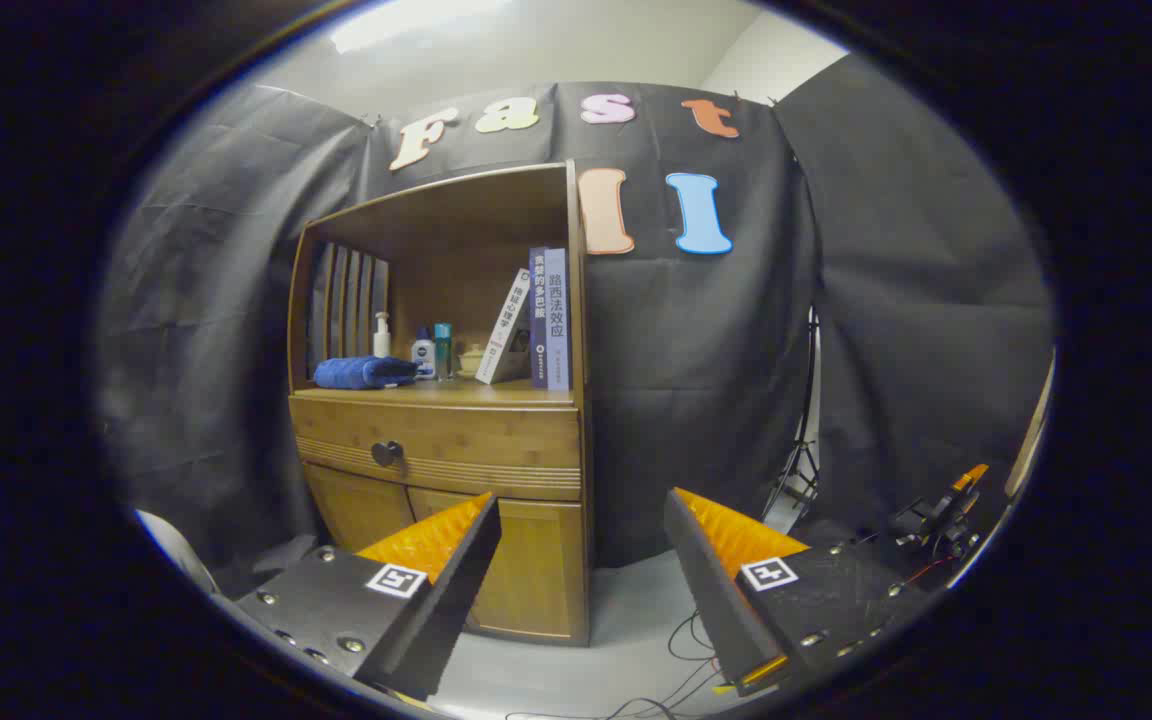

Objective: Pull open the drawer, take out the items inside it, and place them on the countertop above the cabinet.

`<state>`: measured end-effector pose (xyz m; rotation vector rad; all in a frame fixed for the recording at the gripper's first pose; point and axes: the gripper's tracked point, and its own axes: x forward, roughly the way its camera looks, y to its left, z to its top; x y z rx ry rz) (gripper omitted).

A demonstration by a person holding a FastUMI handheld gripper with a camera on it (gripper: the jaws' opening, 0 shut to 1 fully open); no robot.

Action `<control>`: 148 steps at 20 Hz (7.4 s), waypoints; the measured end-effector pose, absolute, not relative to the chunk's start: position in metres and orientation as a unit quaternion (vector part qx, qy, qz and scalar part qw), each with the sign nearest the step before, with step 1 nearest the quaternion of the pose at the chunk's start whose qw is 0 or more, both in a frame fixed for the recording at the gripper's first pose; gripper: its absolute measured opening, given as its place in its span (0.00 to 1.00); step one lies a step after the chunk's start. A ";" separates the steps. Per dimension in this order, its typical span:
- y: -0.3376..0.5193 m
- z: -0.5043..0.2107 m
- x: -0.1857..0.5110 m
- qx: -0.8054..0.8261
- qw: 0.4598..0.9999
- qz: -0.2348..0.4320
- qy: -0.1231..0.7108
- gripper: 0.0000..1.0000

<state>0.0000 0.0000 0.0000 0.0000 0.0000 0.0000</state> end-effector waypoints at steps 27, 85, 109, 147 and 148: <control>0.222 0.134 0.065 0.017 0.995 0.030 -0.090 0.98; 0.293 -0.088 0.256 -0.019 0.995 -0.041 0.088 0.48; 0.295 -0.092 0.094 0.011 0.992 -0.045 0.117 0.30; 0.271 -0.063 0.191 -0.042 0.879 -0.063 0.471 0.95; 0.266 -0.072 0.193 -0.043 0.871 -0.070 0.485 0.95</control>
